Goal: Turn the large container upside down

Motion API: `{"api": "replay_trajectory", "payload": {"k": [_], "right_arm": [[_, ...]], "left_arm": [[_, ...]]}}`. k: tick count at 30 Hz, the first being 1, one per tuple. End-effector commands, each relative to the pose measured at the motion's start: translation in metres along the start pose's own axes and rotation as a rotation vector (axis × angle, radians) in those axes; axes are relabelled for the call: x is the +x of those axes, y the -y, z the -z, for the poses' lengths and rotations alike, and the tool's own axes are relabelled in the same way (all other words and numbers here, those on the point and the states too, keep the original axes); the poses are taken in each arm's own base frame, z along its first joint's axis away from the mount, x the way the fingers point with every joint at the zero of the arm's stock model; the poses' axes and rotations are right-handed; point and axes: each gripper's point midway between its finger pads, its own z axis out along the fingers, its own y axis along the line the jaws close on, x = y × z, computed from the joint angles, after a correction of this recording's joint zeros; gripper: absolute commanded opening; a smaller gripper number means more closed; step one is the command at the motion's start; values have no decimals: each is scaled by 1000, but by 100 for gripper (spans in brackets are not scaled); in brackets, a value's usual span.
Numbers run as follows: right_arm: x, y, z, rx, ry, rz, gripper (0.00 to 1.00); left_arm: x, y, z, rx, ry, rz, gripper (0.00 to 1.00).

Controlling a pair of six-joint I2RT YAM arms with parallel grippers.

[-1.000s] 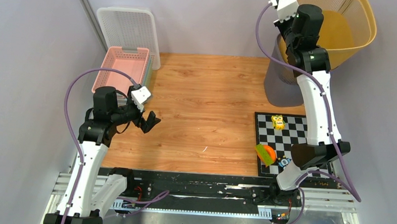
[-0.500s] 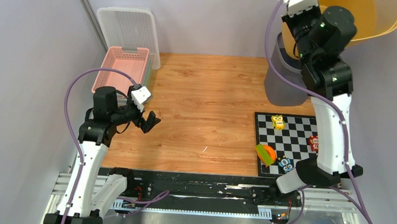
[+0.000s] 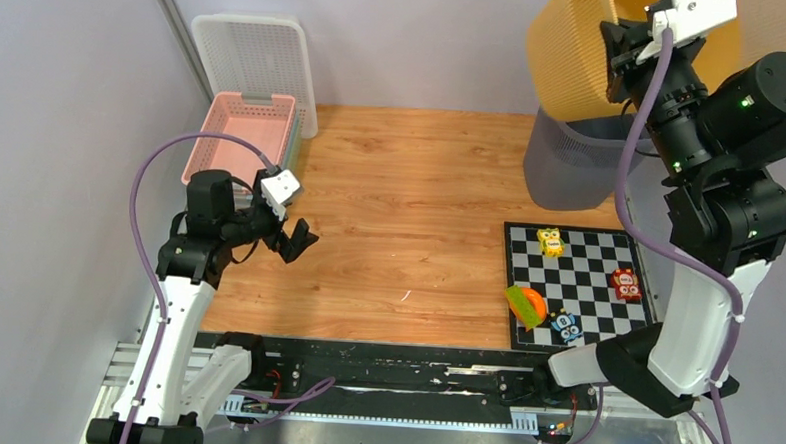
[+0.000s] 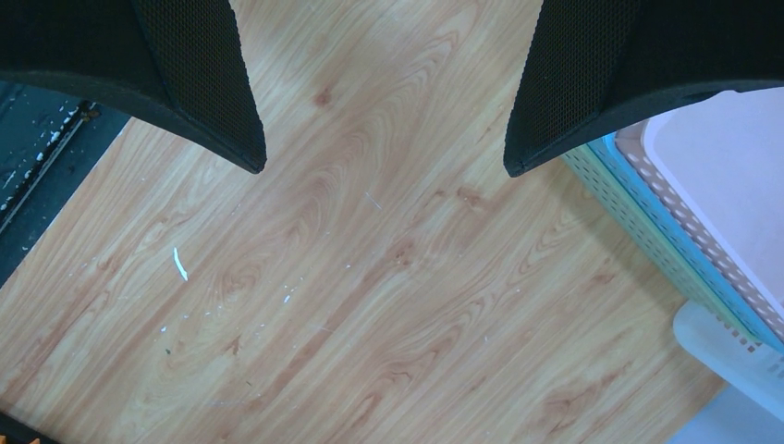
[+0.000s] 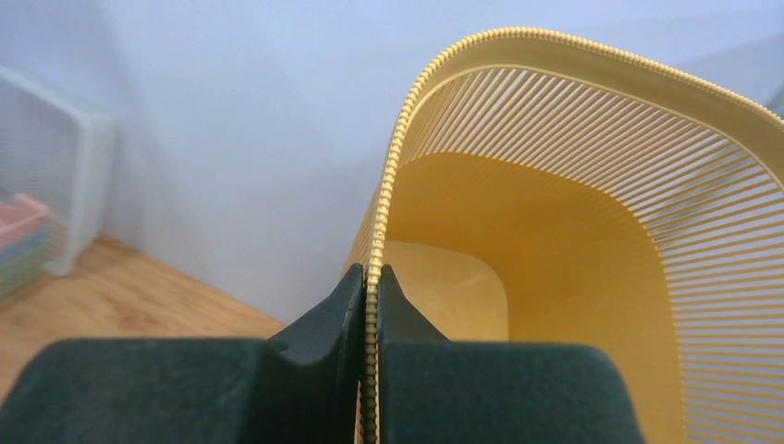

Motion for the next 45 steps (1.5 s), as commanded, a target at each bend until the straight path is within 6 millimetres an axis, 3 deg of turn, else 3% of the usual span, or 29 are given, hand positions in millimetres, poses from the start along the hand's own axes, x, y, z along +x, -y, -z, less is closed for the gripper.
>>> {"api": "replay_trajectory", "payload": {"k": [1,14,24,27,38,45], "right_arm": [[-22,-48,-3,-240,111,-130,2],[6,-144,-22,-630,9,-486,2],[75,-215,-41,-762,-172,-675,2],[85,-233,-43,-804,-210,-721,2],[119,-275,-47,-886,-341,-921,2],[176,-307,-51,-885,-476,-1010,2]], "left_arm": [[-1,-4,-2,-12,1,-3,100],[1,-4,-2,-14,-4,-7,100],[1,-3,-2,-11,0,-10,100],[1,-3,-2,-11,-2,-10,100],[1,-3,-1,-11,1,-16,100],[0,-2,0,-14,6,-22,100]]}}
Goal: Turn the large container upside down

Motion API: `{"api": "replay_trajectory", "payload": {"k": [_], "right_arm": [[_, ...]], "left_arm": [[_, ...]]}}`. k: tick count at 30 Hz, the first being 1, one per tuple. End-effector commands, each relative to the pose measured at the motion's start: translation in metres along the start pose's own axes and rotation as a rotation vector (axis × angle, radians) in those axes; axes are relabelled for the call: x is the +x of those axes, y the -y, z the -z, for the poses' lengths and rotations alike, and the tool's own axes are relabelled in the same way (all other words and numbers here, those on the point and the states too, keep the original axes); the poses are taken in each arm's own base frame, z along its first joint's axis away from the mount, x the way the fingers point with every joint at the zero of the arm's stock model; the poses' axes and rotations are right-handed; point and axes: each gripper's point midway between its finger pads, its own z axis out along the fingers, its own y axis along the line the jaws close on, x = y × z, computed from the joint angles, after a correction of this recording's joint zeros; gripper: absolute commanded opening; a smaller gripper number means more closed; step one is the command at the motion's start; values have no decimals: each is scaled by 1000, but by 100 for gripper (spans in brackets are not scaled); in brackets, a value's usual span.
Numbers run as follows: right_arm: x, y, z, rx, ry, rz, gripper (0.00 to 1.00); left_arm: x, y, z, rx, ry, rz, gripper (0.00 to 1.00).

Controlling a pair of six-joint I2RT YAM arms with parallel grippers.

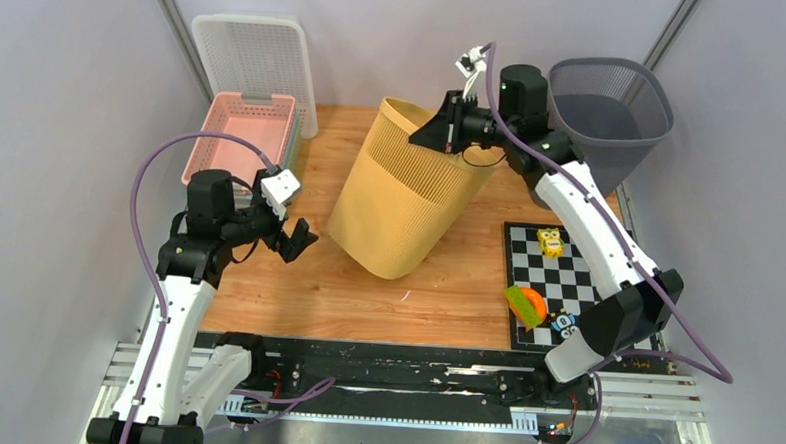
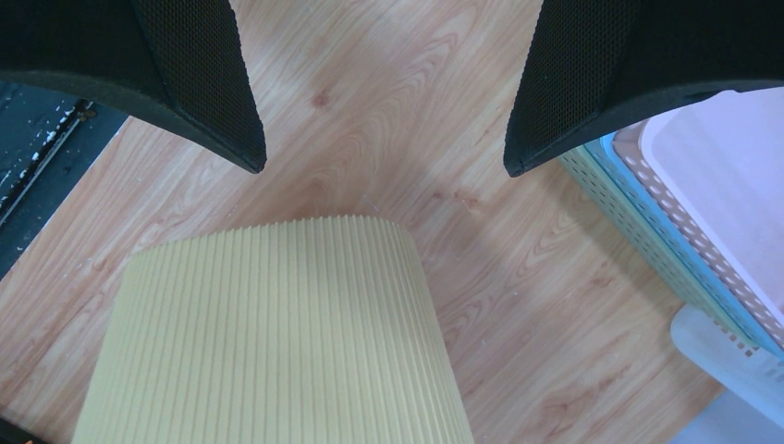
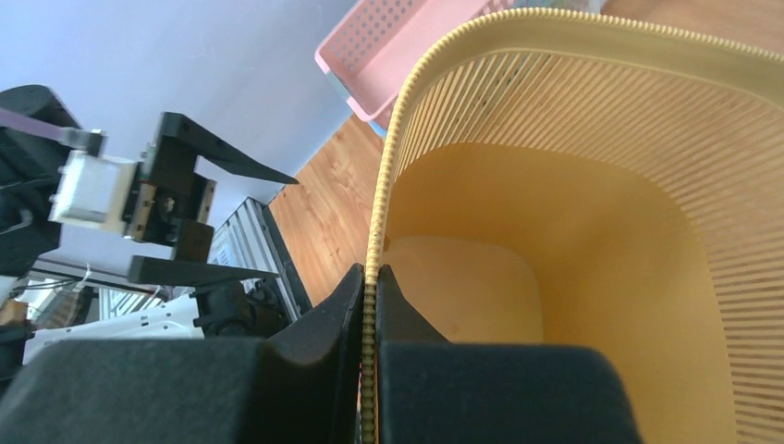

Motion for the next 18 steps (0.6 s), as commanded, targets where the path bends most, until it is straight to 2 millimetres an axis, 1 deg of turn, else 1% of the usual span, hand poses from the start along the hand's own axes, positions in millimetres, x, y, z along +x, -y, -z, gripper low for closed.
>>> {"api": "replay_trajectory", "payload": {"k": [1,5,8,10,14,18], "right_arm": [[8,4,-18,-64,19,-47,2],[25,32,-23,-27,3,-92,2],[29,57,-19,12,12,-116,3],[31,74,-14,43,21,-116,9],[43,108,-2,105,17,-82,20],[60,131,7,139,-4,-55,28]], "left_arm": [[-2,-1,1,-7,15,-24,100],[-4,0,2,-5,21,-29,100],[-3,0,2,-5,19,-29,100],[-5,0,4,-10,18,-35,100],[-10,-2,10,-17,0,-75,100],[-2,-5,14,-10,-68,-106,100]]}}
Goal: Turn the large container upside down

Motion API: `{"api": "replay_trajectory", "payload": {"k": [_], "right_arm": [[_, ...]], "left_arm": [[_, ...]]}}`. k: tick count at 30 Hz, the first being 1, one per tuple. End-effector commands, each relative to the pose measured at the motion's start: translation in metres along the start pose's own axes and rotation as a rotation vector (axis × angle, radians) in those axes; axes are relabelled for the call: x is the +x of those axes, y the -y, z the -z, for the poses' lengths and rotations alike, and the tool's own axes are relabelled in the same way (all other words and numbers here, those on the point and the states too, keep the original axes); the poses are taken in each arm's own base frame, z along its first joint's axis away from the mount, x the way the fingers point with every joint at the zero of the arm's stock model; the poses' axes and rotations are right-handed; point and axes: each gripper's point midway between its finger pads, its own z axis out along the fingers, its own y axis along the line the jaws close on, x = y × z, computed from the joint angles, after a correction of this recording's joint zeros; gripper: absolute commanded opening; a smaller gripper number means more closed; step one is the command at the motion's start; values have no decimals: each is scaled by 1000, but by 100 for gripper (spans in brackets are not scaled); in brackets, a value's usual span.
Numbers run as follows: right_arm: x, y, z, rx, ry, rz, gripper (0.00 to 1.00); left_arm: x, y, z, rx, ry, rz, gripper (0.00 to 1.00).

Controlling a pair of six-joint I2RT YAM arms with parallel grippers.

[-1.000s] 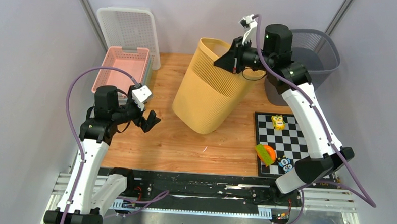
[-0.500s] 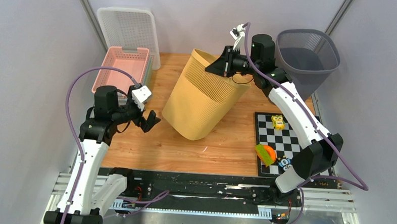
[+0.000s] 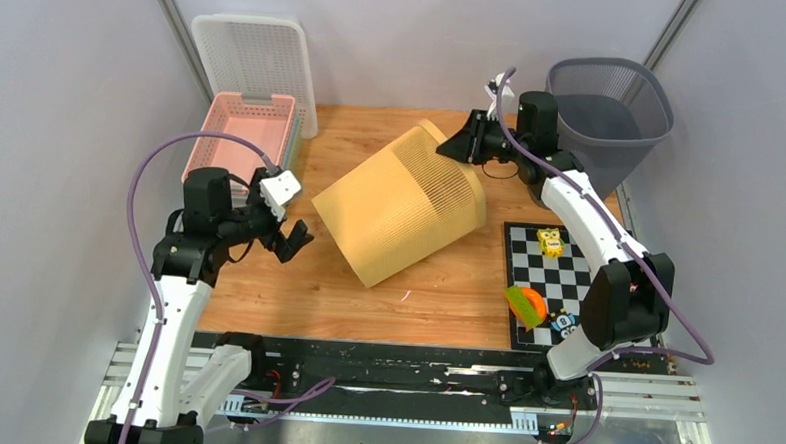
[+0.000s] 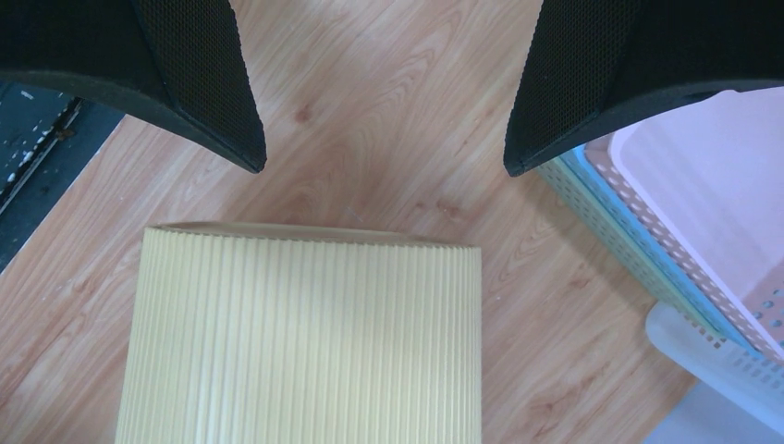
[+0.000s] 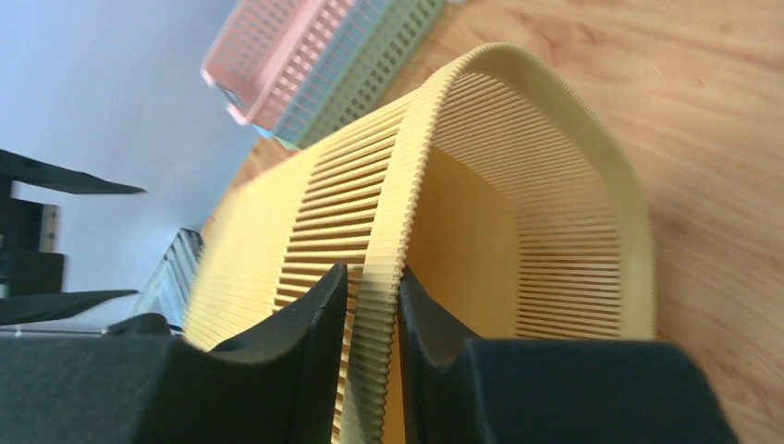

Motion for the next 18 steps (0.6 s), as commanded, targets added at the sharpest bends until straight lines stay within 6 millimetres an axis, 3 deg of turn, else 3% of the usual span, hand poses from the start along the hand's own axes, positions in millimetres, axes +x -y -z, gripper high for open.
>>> {"api": "replay_trajectory", "payload": {"k": [1,9,13,18], "right_arm": [[22,27,2,18,-42,62,30],[36,48,5,91,-81,125,56],[28,47,14,140,-72,175,65],[10,39,31,213,-54,295,69]], "left_arm": [[4,-3,6,4,-64,-57,100],[27,12,-12,71,-46,8,100],[28,20,-23,117,1,64,100],[26,33,-32,230,11,164,100]]}}
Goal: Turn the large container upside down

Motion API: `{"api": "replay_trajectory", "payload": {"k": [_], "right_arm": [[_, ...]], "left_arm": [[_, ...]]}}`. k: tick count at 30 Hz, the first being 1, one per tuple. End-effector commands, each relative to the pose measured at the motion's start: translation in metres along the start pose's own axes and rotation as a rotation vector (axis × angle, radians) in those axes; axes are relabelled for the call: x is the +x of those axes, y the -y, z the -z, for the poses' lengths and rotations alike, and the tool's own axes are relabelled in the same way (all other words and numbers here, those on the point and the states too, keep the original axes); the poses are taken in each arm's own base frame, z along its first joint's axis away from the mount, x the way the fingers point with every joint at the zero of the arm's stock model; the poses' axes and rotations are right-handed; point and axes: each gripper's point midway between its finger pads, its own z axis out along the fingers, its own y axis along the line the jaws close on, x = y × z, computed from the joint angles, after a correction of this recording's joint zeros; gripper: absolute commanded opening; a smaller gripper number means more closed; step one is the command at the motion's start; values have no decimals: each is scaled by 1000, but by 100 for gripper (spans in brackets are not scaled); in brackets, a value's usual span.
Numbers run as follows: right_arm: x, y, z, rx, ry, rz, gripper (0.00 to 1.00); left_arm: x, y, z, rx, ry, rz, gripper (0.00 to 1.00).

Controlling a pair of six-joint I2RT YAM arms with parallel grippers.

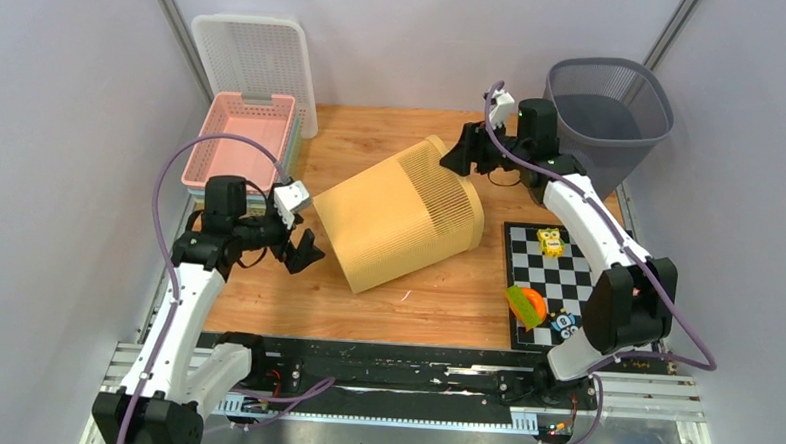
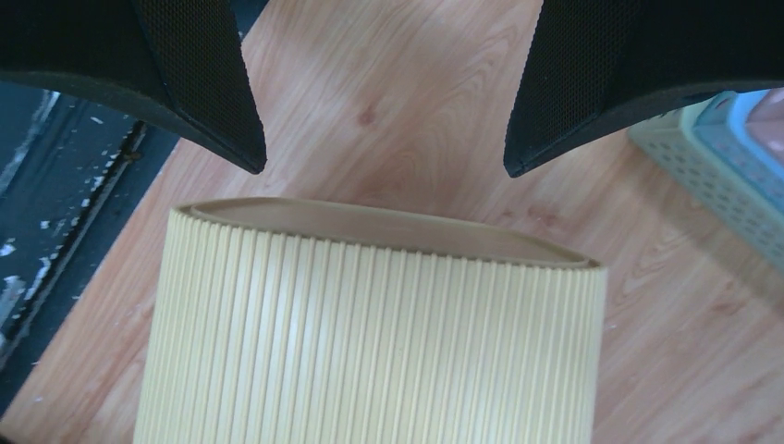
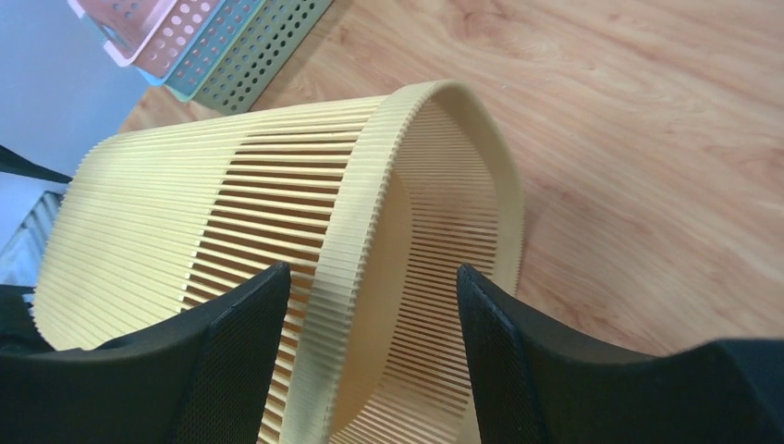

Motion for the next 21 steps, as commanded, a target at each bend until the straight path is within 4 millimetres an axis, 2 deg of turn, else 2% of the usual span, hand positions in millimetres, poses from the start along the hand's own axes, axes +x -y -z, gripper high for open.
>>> {"api": "replay_trajectory", "payload": {"k": [1,5,10,16,21], "right_arm": [[-23,-4,27,96,24,159,69],[-19,-8,39,120,0,248,70],[-4,-5,47,140,-29,293,67],[17,-8,40,96,-68,291,65],[32,-18,28,63,-93,316,62]], "left_arm": [[-16,15,-9,133,64,70,100],[-16,34,-11,273,60,128,100],[-21,42,-13,371,55,198,100],[-35,43,-15,432,75,259,100],[-39,36,-19,390,88,308,100]]}}
